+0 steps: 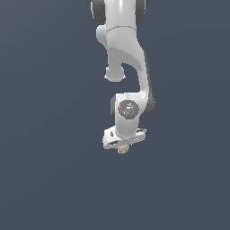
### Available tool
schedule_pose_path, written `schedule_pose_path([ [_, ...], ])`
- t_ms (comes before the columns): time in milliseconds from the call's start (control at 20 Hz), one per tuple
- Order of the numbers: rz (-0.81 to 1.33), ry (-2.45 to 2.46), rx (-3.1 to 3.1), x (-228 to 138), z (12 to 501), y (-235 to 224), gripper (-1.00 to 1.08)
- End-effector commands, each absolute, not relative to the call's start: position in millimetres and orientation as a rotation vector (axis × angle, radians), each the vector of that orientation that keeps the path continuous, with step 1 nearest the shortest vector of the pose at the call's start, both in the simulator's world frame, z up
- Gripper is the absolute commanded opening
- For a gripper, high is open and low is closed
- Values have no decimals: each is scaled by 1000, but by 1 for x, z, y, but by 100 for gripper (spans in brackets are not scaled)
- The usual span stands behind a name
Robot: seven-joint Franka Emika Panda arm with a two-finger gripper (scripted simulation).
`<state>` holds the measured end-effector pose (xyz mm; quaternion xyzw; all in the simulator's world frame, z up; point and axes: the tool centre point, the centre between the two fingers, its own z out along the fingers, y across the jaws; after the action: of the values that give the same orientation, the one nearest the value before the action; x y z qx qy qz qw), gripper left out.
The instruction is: Pick up the object and move it to a goal position.
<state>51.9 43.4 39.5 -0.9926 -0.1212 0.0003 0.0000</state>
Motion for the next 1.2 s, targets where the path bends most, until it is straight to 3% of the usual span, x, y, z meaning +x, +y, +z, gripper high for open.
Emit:
schedule_pose_path([
  [0, 0, -381, -3118, 52, 40, 43, -100],
  [600, 0, -381, -3118, 52, 60, 31, -100],
  [1150, 0, -381, -3118, 53, 155, -29, -100],
])
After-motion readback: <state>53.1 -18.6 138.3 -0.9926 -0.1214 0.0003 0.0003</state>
